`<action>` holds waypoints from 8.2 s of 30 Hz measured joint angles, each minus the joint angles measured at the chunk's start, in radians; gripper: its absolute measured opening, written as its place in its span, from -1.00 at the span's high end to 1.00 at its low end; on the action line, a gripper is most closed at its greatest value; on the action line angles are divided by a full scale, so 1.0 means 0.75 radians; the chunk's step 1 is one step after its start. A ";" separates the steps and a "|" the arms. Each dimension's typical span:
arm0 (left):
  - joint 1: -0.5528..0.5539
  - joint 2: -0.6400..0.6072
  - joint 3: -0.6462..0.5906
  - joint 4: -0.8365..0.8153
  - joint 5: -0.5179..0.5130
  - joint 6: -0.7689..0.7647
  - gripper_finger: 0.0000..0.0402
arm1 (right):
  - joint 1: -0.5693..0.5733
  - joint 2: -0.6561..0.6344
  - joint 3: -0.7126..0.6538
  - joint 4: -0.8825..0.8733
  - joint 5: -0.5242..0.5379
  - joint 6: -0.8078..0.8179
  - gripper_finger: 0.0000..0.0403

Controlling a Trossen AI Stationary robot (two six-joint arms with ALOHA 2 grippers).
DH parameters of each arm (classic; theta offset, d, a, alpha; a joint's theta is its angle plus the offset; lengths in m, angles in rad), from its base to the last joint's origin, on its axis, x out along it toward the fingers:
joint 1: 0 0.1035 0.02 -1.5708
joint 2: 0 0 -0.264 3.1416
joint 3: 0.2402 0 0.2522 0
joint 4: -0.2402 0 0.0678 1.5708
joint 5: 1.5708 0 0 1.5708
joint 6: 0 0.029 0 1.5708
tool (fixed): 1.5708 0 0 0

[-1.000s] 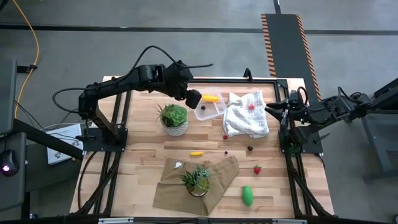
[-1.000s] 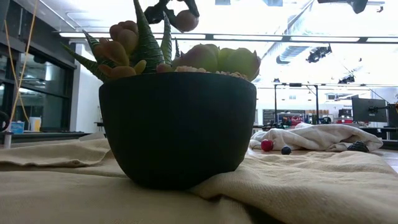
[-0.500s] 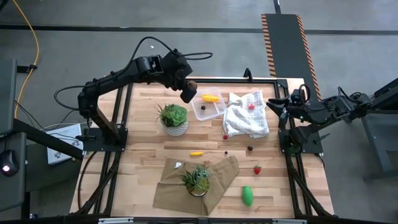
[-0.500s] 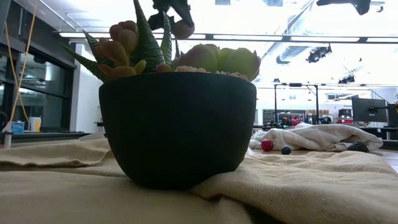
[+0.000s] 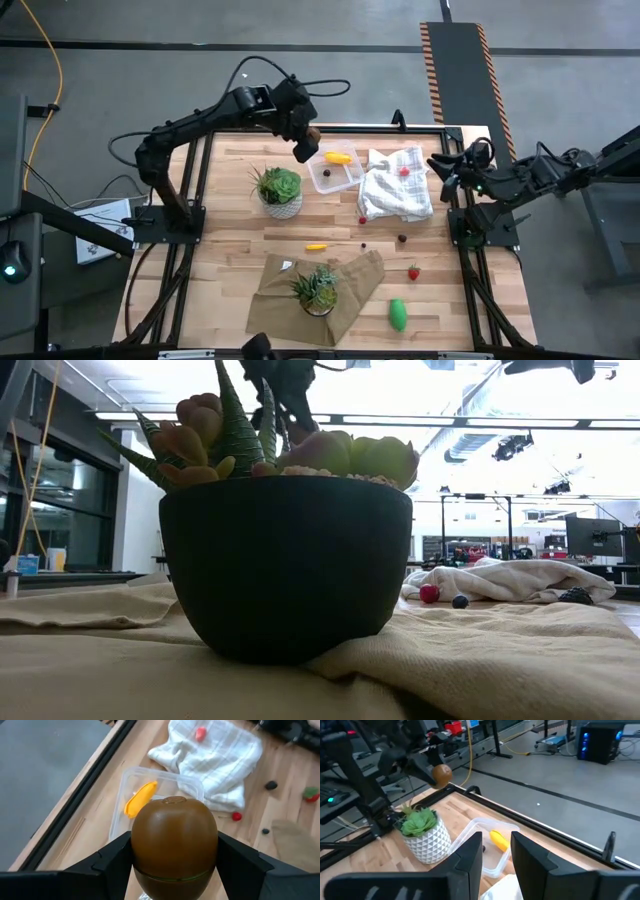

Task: Pick and placing Produce into tupperware
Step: Put the brown kiwi into the transparent bin, then put the pink peach into the transparent bin

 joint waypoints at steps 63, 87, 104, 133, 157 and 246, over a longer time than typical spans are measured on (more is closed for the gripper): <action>0.048 0.528 -0.005 0.198 0.185 0.109 -0.18 | -0.307 0.149 0.000 0.000 -0.212 0.009 0.53; 0.048 0.526 -0.006 0.200 0.169 0.108 -0.28 | -0.307 0.149 0.000 0.000 -0.210 -0.002 0.53; 0.048 0.526 -0.006 0.199 0.193 0.108 -0.16 | -0.306 0.149 0.000 0.000 -0.210 -0.001 0.53; 0.048 0.524 0.119 0.047 0.194 0.127 0.93 | -0.306 0.148 0.000 0.000 -0.227 -0.001 0.53; 0.040 0.255 0.613 -0.433 0.121 0.132 0.99 | -0.306 0.063 0.000 -0.049 -0.270 -0.006 0.53; -0.903 -2.307 -2.289 1.154 -0.168 -0.490 1.00 | -1.377 1.105 0.688 -0.830 -1.194 -0.374 0.53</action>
